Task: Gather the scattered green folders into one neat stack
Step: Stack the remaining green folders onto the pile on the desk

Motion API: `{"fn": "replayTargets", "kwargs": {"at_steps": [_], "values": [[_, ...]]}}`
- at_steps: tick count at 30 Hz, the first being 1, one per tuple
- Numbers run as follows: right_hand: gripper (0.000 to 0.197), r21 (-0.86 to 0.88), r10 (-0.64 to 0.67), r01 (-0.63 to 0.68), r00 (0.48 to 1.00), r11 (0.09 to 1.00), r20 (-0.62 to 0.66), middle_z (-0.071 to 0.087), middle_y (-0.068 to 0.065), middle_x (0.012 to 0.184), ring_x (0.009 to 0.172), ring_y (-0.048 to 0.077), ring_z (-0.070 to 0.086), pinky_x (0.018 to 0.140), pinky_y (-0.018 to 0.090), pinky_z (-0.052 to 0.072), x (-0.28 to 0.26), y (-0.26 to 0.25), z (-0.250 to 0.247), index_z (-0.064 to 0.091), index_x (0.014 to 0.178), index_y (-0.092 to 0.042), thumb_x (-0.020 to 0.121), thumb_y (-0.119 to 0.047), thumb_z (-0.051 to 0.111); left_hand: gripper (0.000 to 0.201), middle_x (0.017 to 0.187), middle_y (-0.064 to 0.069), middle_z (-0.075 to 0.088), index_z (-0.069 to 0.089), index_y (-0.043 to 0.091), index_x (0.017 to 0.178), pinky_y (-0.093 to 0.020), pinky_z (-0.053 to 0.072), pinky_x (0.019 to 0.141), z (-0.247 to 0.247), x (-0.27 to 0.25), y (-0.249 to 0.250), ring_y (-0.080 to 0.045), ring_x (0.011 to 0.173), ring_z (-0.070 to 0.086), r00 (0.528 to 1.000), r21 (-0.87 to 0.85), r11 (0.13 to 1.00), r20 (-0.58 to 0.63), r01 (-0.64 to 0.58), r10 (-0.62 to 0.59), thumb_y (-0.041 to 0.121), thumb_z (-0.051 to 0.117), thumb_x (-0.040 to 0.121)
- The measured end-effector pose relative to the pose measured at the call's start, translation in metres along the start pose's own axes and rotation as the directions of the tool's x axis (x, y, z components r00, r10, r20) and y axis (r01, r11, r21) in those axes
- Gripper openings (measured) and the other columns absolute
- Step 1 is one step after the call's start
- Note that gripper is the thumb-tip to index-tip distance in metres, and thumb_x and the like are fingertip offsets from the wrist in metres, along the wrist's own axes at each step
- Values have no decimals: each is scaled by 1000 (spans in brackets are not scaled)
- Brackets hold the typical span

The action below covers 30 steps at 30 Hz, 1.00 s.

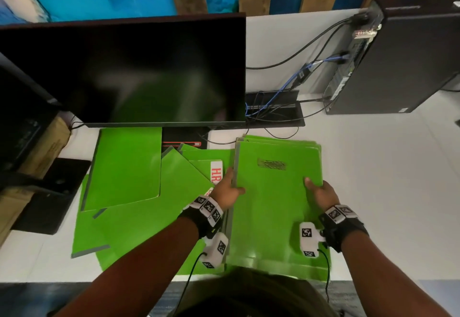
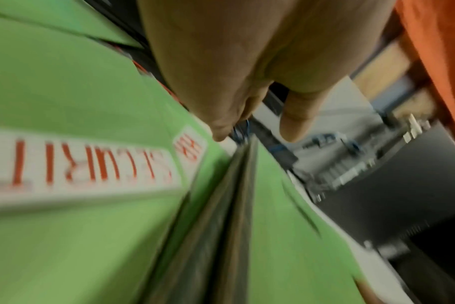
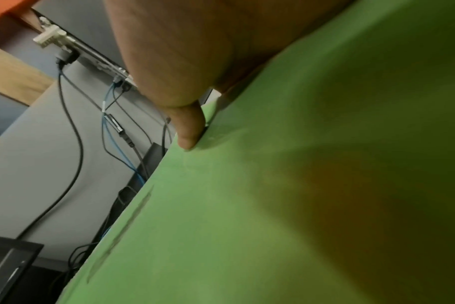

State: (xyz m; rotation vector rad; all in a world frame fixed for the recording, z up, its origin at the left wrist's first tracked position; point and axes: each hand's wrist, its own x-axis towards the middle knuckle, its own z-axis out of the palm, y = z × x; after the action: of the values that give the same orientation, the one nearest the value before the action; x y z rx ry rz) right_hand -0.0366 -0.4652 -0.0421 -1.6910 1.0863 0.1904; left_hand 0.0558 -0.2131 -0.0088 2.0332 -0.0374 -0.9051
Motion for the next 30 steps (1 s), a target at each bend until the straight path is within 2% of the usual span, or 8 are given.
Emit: {"fn": "replayTargets", "kwargs": {"at_steps": [3,6,9,12,16,23,27,30], "values": [[53,-49,78,-80,996,996,-43,63,19,122,106,36,60,88,38,46,5,7,3,59,123,-6,87,-46,59,75,158,-2,21,21,13,153,-29,24,116,-45,3,-4,-14,143,26,988,-155,980,-102,-128,113,0,59,89],[57,-101,87,-97,991,990,-101,63,19,121,106,38,59,90,40,46,5,13,7,60,121,-6,85,-51,58,62,144,-3,44,39,16,146,-19,43,100,-115,4,-26,4,118,51,898,-23,982,-410,-185,159,-2,58,90],[61,-149,81,-102,987,984,-141,61,23,122,108,41,58,93,43,45,7,13,10,60,121,-5,85,-54,56,61,155,-8,32,40,17,146,-37,32,114,-178,-9,-81,-23,139,37,821,207,975,-568,76,56,6,61,89],[66,-183,78,-108,983,977,-163,61,26,120,105,43,58,94,46,46,10,14,11,60,121,-3,84,-58,54,74,162,-15,11,20,17,153,-42,18,119,-204,-30,-140,-34,148,15,825,378,857,-558,349,-90,23,61,91],[69,-165,95,-123,982,979,-165,62,26,116,98,42,61,92,48,48,11,16,12,60,120,-2,82,-59,55,79,155,-11,31,5,25,155,-54,27,112,-187,-59,-175,-33,140,33,841,453,788,-521,417,-145,54,45,93],[66,-111,110,-130,979,985,-169,63,26,114,91,39,62,88,46,49,6,11,13,60,120,-2,82,-57,58,73,109,-11,65,75,20,94,-45,47,89,-180,-80,-192,-34,108,57,800,553,767,-594,326,89,77,33,80],[69,-76,145,-161,973,984,-180,65,23,110,90,40,64,87,51,51,6,13,15,61,118,-6,76,-62,59,90,142,-21,42,53,11,131,-47,33,110,-214,-74,-188,-37,132,38,557,62,791,-743,608,-370,66,75,64],[68,-79,139,-156,972,985,-189,66,22,107,86,40,64,85,51,52,7,14,14,61,116,-6,76,-61,58,110,142,-23,38,33,5,142,-50,36,108,-235,-63,-188,-39,132,38,503,31,651,-665,758,-553,61,80,60]]}}
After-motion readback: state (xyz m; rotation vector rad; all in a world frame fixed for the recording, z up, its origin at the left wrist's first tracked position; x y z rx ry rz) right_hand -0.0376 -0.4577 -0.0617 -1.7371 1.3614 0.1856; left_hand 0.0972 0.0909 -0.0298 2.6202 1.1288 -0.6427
